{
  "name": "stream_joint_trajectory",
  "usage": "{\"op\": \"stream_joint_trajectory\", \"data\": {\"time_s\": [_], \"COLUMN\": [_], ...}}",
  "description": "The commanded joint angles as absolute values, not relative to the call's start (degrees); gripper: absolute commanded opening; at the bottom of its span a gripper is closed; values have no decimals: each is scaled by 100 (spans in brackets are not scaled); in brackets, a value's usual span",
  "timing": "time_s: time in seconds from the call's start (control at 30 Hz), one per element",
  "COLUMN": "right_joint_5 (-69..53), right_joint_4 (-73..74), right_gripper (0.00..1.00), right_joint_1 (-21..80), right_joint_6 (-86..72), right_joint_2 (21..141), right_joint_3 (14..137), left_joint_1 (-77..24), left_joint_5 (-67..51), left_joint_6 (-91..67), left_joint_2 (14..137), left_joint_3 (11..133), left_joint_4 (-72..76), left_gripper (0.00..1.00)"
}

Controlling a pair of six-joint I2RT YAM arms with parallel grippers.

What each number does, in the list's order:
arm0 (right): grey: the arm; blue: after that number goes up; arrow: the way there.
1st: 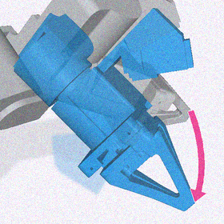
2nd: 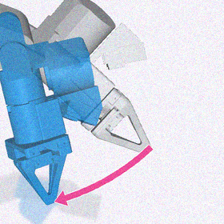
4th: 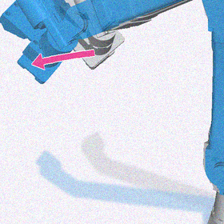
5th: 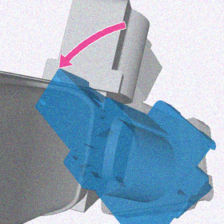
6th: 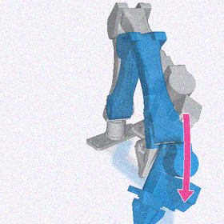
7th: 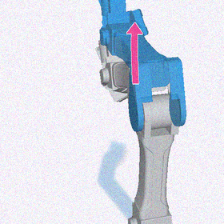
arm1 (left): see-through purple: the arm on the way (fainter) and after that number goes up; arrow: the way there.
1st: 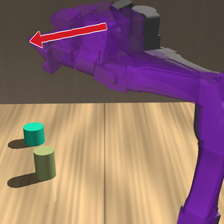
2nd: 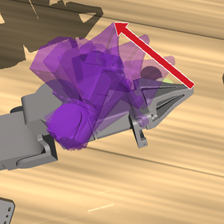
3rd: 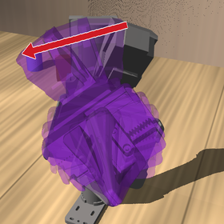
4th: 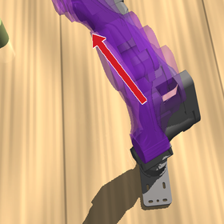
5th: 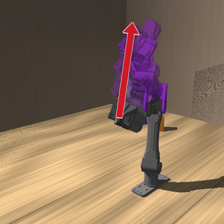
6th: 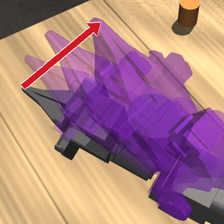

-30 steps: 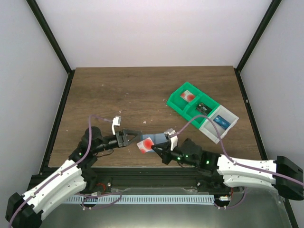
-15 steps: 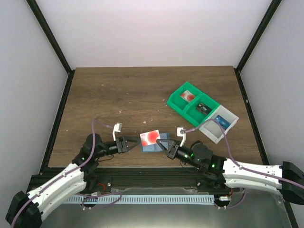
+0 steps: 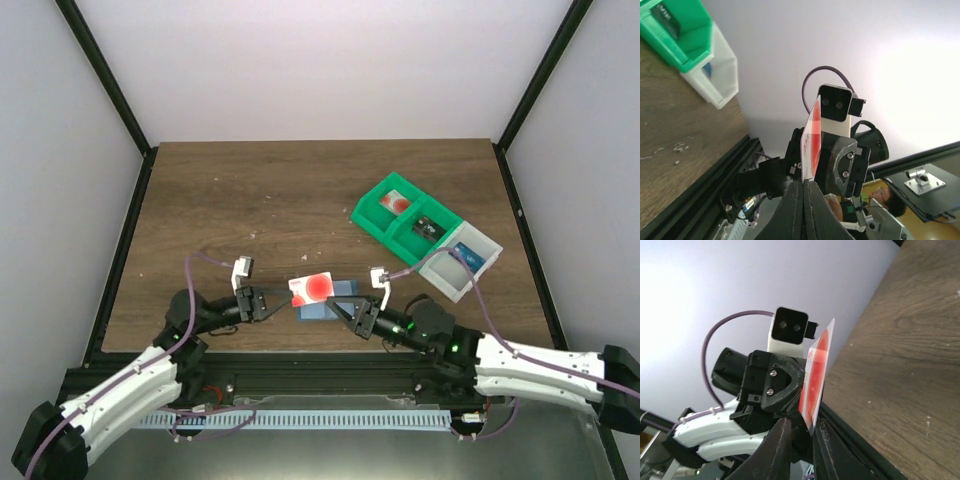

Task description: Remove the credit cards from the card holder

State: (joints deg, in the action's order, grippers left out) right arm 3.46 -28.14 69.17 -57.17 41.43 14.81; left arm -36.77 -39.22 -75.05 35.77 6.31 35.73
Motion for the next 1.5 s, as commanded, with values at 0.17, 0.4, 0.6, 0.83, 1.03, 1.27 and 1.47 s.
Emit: {"op": "stream_joint_trajectory", "data": {"time_s": [0.17,0.4,0.6,0.83,1.03,1.27,1.47], "right_joint_5": [-450,386,-261,-765,-893,-1000,-1003], "right_joint_4": [-722,1489,2112,1884,1513,1273,925], "right_gripper": [32,42,40,31,23,22,1], "right_joint_1": [6960,6952,6951,6951,6950,6952,6949], "right_joint_6": [-5077,-4987,-4729,-4877,-4993,-5126,-5209], "right_joint_2": [2953,2832,3094,3206,3156,3272,3115], "right_joint_3": [2219,3313,3783,3618,3374,3209,2982], "left_joint_1": [-3666,-3668,-3673,-3670,-3667,-3671,-3669], "left_joint_5": [-4570,-5331,-5786,-5938,-5947,-5929,-5883], "left_joint_6": [-7140,-6756,-6556,-6451,-6489,-6582,-6527], "left_joint_2": [3323,3524,3555,3653,3659,3654,3650], "left_joint_3": [628,1045,1330,1409,1410,1337,1345], "left_joint_4": [3880,3453,3165,3139,3159,3310,3238], "left_gripper": [0,0,0,0,0,0,0]}}
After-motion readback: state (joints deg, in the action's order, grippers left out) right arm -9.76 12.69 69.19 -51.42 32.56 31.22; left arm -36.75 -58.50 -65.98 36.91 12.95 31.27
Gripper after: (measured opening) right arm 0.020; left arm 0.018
